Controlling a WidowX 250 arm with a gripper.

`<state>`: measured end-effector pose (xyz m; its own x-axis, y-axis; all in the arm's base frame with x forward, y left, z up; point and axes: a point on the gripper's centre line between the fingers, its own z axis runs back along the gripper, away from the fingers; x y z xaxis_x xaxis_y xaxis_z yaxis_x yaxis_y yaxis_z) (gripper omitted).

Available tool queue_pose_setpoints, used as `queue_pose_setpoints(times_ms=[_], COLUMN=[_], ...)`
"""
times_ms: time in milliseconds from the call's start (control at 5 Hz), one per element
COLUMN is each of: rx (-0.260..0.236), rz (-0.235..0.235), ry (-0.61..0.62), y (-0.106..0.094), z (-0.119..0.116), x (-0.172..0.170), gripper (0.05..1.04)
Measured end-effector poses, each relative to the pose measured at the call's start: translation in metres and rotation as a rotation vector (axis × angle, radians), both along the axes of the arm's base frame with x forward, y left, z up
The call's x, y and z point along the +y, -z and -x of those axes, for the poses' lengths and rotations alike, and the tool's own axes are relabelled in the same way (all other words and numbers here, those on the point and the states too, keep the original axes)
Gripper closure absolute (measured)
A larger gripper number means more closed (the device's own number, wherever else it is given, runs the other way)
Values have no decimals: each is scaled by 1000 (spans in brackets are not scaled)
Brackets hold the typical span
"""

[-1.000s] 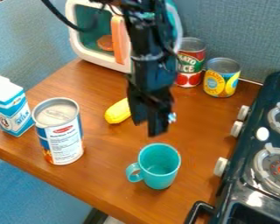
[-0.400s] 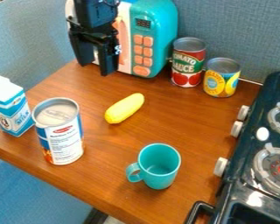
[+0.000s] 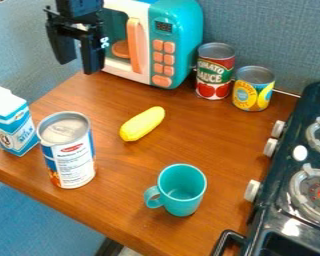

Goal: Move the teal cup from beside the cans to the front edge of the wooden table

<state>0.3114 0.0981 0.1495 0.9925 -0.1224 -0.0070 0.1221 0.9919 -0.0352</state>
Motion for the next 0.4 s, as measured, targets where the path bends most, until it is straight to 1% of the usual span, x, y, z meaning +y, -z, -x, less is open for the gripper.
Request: queue_pose_setpoints(times_ms=[200,400], rx=[-1,18], rz=[-8,0], ry=[-38,-80], y=[-11,-13], z=[13,28], x=[18,41], gripper=[79,79])
